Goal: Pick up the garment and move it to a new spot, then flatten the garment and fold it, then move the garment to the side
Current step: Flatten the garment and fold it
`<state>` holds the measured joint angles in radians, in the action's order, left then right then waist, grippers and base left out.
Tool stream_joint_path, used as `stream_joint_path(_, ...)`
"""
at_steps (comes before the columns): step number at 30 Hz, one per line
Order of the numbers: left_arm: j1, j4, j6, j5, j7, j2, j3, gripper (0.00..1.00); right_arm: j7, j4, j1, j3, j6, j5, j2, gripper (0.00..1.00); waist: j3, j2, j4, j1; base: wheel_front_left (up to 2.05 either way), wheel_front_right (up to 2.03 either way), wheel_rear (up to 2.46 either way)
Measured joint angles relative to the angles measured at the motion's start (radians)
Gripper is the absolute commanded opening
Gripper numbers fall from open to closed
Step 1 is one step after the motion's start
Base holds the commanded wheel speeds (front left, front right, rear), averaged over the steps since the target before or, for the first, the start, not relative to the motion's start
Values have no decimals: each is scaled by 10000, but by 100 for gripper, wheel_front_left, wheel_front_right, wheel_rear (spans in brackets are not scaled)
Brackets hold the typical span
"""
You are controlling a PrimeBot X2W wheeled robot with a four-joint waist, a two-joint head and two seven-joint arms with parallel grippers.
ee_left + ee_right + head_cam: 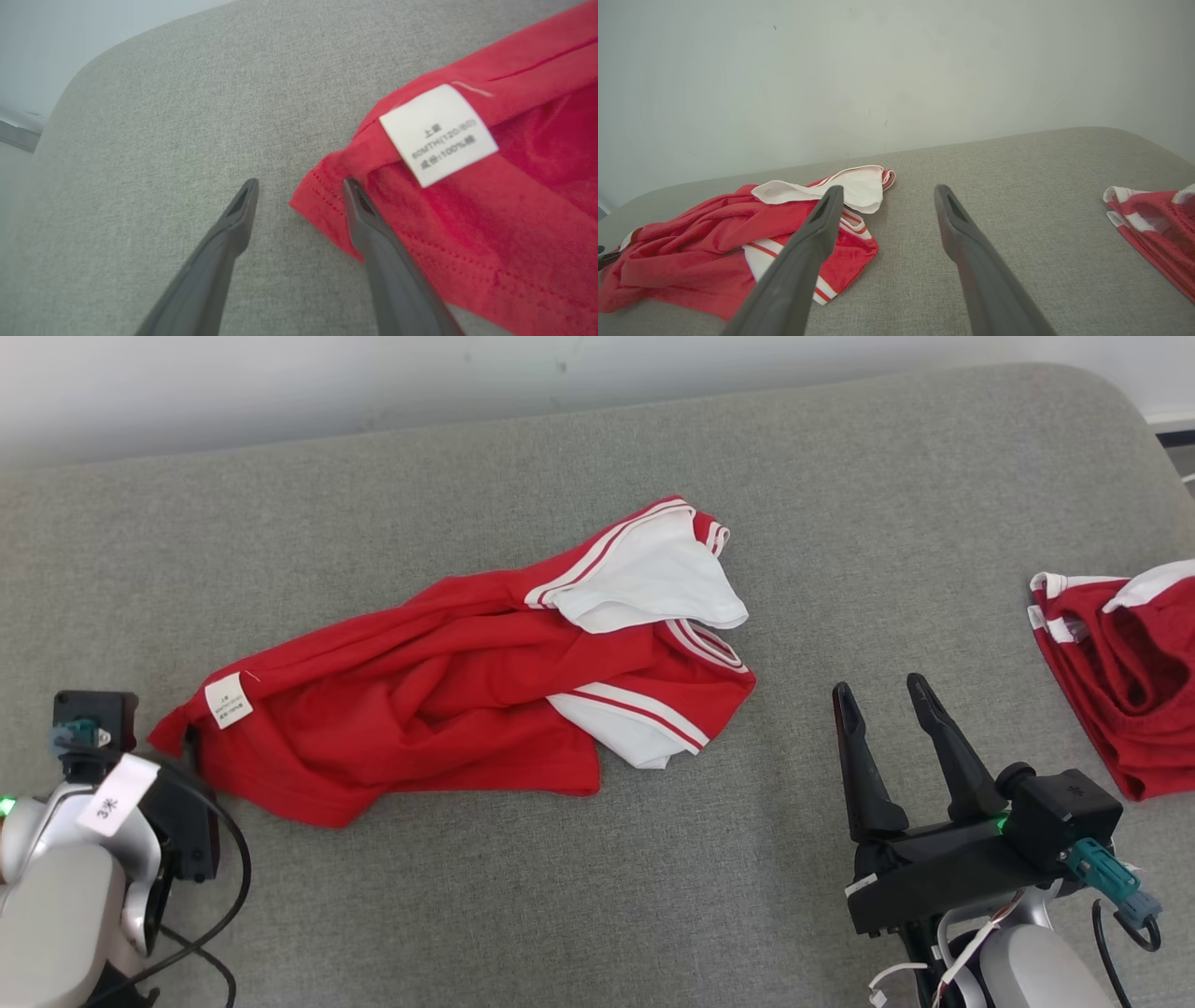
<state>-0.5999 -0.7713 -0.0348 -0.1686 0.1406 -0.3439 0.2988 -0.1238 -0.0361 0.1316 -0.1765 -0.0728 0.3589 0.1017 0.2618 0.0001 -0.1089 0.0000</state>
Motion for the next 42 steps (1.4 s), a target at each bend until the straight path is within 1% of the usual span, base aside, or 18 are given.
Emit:
stream_joint_path(2,-100,-33,12,0,8,2,2,91,4,-12,3,-8,21,-2,25,100,50,0,-7,0,0,0,0)
stream_joint_path(3,-169,-94,17,0,12,12,4,88,6,-12,9,-10,21,-2,42,100,70,0,-9,1,0,0,0)
stream_joint_path(4,-232,-109,77,-4,50,15,2,70,10,-27,8,-13,21,-2,65,100,88,0,-11,1,0,0,0)
stream_joint_path(5,-268,-115,102,-8,98,21,0,49,13,-50,10,-12,21,-4,84,100,112,0,-11,0,0,0,0)
stream_joint_path(6,-297,-146,105,-10,117,35,4,12,17,-69,13,-10,21,-13,105,100,138,0,-12,0,0,0,0)
stream_joint_path(7,-345,-190,190,-27,205,56,8,0,19,-90,14,0,21,-42,132,100,165,0,-10,0,0,0,0)
stream_joint_path(13,-564,-293,274,-412,441,441,-10,0,253,-196,102,58,54,-136,443,100,271,0,120,0,0,0,0)
stream_joint_path(16,-663,-290,274,-523,516,731,-35,0,909,-65,590,36,376,-52,765,100,315,-1,241,0,0,0,0)
stream_joint_path(22,-834,-267,274,-523,688,1248,138,0,3103,412,2150,-439,1298,324,1687,100,392,0,566,0,0,0,0)
stream_joint_path(23,-850,-253,276,-523,700,1315,173,0,3446,476,2427,-491,1421,437,1758,100,403,0,628,1,0,0,0)
stream_joint_path(25,-904,-217,328,-518,731,1436,276,0,4270,736,2986,-562,1528,700,1858,100,424,-1,758,0,0,0,0)
stream_joint_path(29,-1063,-157,366,-504,809,1603,441,0,5739,1515,4093,-593,1551,1181,1960,100,495,0,1018,1,0,0,0)
stream_joint_path(33,-1254,-127,502,-504,918,1747,523,0,6799,2493,5199,-433,1478,1618,1793,100,631,0,1266,1,0,0,0)
stream_joint_path(36,-1388,-111,541,-504,922,1852,614,0,7409,3177,5582,-213,1179,1804,1714,100,762,0,1454,1,0,0,0)
stream_joint_path(37,-1488,-107,596,-504,934,1910,635,0,7733,3519,5590,-136,943,1870,1636,100,853,0,1580,1,0,0,0)
stream_joint_path(40,-1561,-92,619,-506,932,1975,640,0,8059,3745,5587,-140,886,1914,1613,97,941,0,1709,1,0,0,0)
stream_joint_path(41,-1619,-94,629,-506,932,2010,644,0,8174,3843,5590,-142,823,1950,1595,100,982,0,1770,1,0,0,0)
stream_joint_path(42,-1662,-92,658,-506,932,2015,642,0,8284,3925,5590,-132,782,2013,1530,100,1022,0,1830,1,0,0,0)
